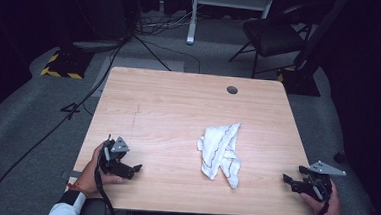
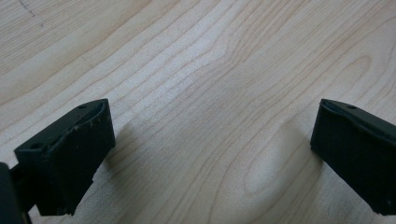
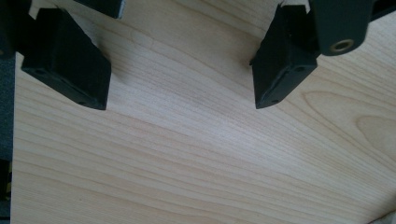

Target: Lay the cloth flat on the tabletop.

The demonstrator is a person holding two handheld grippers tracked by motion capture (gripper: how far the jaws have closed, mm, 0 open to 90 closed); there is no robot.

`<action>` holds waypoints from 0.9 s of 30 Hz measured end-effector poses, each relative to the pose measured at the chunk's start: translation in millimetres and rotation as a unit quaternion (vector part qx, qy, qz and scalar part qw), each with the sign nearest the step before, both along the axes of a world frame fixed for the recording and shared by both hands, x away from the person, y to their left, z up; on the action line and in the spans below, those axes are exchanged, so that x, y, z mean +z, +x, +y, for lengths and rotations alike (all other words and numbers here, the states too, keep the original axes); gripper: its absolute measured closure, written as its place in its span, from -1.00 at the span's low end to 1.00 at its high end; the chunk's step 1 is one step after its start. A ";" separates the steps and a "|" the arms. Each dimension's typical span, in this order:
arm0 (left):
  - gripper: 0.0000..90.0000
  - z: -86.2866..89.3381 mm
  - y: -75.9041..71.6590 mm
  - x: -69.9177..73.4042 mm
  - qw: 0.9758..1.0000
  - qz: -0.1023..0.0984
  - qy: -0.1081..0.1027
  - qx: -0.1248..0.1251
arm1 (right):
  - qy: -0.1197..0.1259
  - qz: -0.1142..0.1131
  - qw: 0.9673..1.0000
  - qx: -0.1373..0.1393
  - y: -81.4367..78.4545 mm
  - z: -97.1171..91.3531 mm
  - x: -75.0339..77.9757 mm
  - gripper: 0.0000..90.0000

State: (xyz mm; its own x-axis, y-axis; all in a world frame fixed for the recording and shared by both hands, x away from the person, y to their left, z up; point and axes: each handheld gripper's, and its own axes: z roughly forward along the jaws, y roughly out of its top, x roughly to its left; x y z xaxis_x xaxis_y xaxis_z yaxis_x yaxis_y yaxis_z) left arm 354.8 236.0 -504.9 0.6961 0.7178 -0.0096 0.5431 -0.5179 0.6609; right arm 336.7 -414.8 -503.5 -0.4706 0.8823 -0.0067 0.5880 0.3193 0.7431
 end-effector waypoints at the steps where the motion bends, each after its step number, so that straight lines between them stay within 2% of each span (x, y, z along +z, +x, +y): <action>1: -1.00 -0.2 0.0 -0.2 1.000 0.002 -0.003 0.000 | 0.000 0.000 1.000 0.000 0.0 0.0 0.0 -0.55; 7: -1.00 -3.1 -0.1 -0.1 1.000 0.004 -0.003 -0.004 | 0.000 0.000 1.000 0.000 0.0 0.0 0.0 -0.56; 12: -0.99 -9.7 -0.4 0.3 1.000 0.003 0.000 -0.015 | 0.000 0.000 1.000 0.000 0.2 0.1 0.0 -0.55; 18: -0.99 -17.3 2.0 0.2 0.999 0.004 -0.001 -0.040 | -0.001 0.000 1.000 0.000 0.2 0.1 0.1 -0.56; 24: -0.99 -22.8 4.1 0.8 0.999 0.004 0.002 -0.046 | -0.001 0.000 1.000 -0.001 0.3 0.4 0.0 -0.56; 26: -0.99 -29.1 4.2 2.6 0.999 0.011 0.009 -0.053 | -0.001 0.000 1.000 0.000 0.3 0.3 0.0 -0.56; 27: -0.95 -38.7 2.5 4.5 0.998 0.016 0.014 -0.058 | -0.001 0.000 1.000 -0.001 0.3 0.3 0.1 -0.56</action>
